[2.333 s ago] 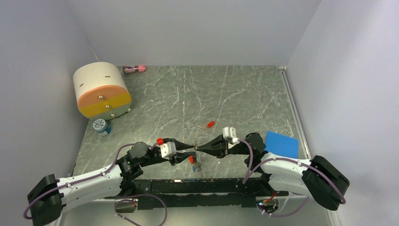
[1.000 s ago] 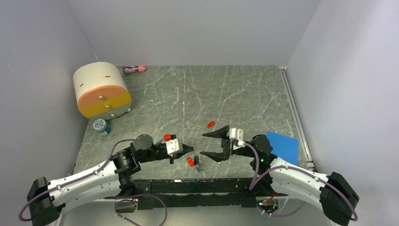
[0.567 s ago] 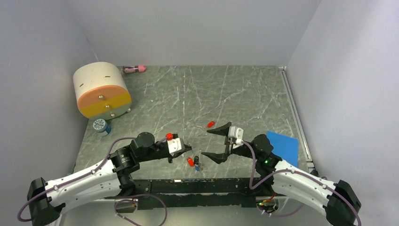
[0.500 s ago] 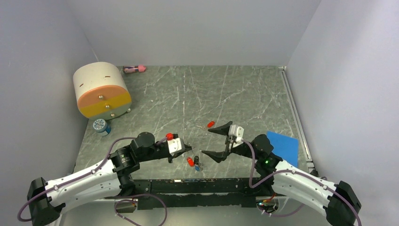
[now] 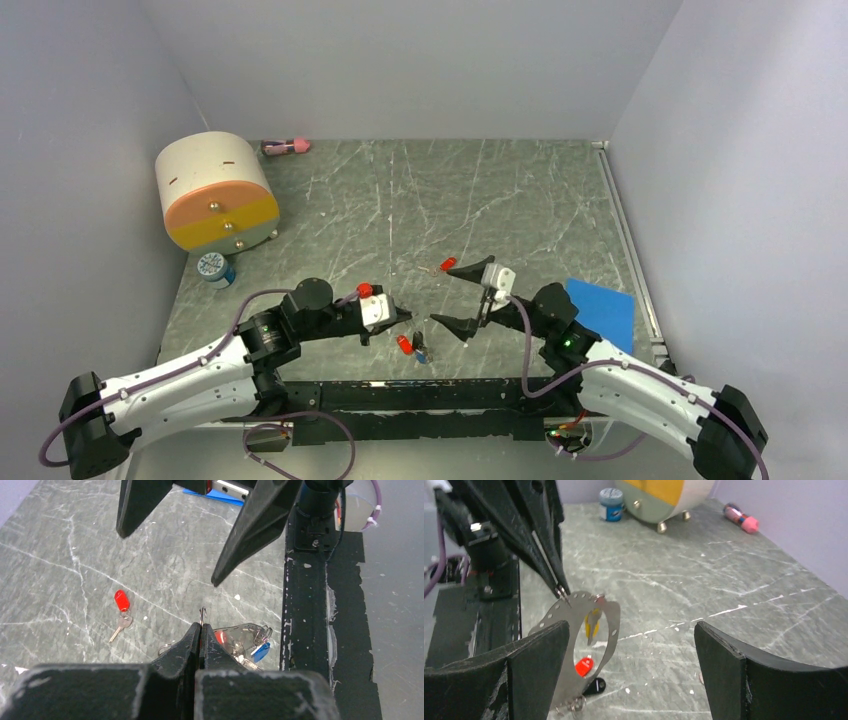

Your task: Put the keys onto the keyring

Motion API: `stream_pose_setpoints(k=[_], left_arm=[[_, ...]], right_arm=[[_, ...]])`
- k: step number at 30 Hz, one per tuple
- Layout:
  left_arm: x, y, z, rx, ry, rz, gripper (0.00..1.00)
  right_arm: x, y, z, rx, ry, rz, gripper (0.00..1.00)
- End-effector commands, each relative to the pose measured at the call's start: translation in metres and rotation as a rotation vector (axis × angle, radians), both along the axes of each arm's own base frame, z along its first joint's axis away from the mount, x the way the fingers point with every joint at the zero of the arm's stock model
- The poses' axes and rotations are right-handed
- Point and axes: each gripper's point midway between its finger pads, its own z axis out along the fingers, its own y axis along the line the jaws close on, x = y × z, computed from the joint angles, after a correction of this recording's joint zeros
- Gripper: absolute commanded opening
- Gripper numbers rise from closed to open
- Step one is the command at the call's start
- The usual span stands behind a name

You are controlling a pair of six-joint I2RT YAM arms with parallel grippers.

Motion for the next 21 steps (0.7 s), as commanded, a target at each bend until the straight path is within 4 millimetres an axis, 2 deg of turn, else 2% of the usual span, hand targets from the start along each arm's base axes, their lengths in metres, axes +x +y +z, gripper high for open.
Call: stream_pose_setpoints(k=[1,3,4,12,18,21], left_arm=[[-0.01,-0.007,0.016,-0.034,-0.039,-0.082,0.03],[-0.012,-0.008,0.016,-0.04,-0.046,-0.097,0.03],[-0.012,-0.008,0.017,-0.042,-0.048,-0.102,0.03],[-0.014,-0.007,0.018,-0.044,-0.049,-0.108,0.03],[-0.014,-0.007,0.017,-0.047,-0.046,-0.106,0.02],[-0.014,-0.008,0.018,-0.049,-0.043,-0.111,0.03]], right_arm=[[-0.013,0.016,0.005,-0.086,-0.155,0.159,0.99],[-0.023,0.024,0.002,-0.103,-0.185,0.251,0.98],[-0.03,0.028,0.002,-0.103,-0.206,0.301,0.93],[-0.042,0.045,0.01,-0.079,-0.238,0.442,0.51],[-0.044,0.049,0.015,-0.067,-0.226,0.468,0.39],[-0.045,0.05,0.018,-0.058,-0.223,0.474,0.26]])
